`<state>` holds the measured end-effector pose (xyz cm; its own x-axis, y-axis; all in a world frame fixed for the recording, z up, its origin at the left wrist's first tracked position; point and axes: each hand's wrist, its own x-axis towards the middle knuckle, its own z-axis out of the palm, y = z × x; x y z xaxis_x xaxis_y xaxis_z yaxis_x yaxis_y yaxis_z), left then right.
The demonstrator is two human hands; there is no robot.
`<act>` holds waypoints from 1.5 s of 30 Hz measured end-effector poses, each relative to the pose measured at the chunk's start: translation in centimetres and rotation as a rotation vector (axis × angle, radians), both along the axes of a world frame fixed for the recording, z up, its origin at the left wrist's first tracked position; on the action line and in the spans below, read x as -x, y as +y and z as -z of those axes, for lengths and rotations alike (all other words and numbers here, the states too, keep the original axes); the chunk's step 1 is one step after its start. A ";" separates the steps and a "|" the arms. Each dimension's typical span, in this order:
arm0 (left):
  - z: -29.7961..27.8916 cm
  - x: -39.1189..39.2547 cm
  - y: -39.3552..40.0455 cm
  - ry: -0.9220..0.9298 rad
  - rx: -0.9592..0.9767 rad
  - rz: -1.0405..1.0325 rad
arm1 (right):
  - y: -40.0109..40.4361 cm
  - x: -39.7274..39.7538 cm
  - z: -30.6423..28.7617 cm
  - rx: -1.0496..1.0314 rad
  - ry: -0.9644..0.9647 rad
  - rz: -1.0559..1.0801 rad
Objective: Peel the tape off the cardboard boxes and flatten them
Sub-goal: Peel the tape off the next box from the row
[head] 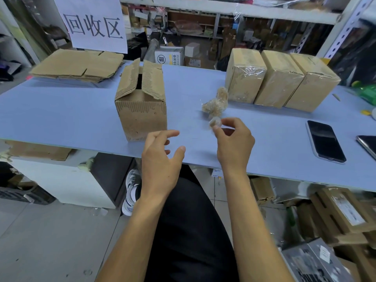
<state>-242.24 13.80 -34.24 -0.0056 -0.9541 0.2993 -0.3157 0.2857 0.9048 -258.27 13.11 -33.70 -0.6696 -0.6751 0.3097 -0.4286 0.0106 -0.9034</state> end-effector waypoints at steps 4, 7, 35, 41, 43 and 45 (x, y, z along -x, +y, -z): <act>0.0 0.2 0.1 -0.026 -0.013 0.000 | -3.7 2.8 -0.3 -0.020 0.072 -0.015; 0.0 0.7 0.1 -0.040 -0.004 0.016 | -6.5 4.0 -0.6 0.001 0.149 -0.027; -2.4 -4.9 -2.2 0.045 0.061 -0.310 | -6.3 -4.1 -2.5 -0.057 0.074 -0.423; -1.8 -8.1 -3.1 -0.029 -0.015 -0.054 | -4.2 -9.5 -1.1 -0.119 -0.059 -0.597; -1.9 -8.8 -4.8 -0.009 -0.037 0.004 | -4.0 -10.5 -0.7 -0.112 -0.038 -0.599; -2.5 -9.5 -6.5 0.007 -0.079 0.082 | -4.1 -10.7 -0.6 -0.128 -0.049 -0.608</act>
<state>-232.71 7.35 -31.73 -0.0829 -0.9712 0.2232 -0.2876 0.2377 0.9278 -247.56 9.01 -33.06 -0.1655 -0.9697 0.1799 -0.3502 -0.1128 -0.9299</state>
